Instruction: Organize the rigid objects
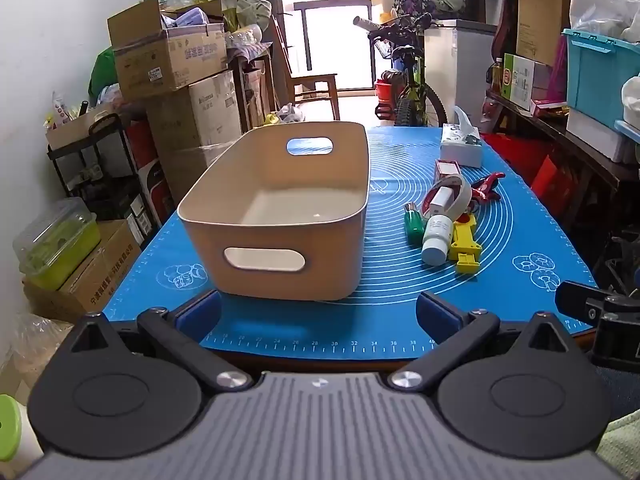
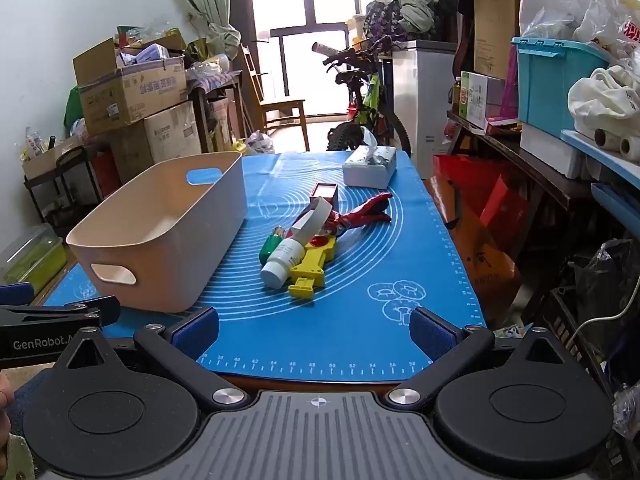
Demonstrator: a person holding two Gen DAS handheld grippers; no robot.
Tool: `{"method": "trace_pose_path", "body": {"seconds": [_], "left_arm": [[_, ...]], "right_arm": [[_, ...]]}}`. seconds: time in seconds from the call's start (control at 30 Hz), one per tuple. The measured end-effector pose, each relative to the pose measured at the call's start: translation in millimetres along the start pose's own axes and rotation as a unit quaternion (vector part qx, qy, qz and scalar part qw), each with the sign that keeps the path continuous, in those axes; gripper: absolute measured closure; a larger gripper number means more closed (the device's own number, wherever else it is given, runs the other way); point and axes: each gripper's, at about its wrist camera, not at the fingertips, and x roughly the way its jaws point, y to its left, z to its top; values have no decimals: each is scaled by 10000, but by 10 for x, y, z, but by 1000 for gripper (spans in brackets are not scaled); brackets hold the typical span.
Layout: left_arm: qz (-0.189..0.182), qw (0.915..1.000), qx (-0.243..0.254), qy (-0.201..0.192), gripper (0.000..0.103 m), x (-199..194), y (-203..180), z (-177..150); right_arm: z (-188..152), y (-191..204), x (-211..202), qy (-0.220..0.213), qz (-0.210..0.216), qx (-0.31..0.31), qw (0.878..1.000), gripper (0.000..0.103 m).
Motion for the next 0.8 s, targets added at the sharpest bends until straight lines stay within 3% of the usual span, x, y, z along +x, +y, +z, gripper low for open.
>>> {"method": "trace_pose_path", "body": {"seconds": [0.8], "left_arm": [[-17, 10000, -19, 11, 1, -1, -23, -15]], "right_arm": [[2, -12, 21, 15, -7, 36, 10000, 3]]}}
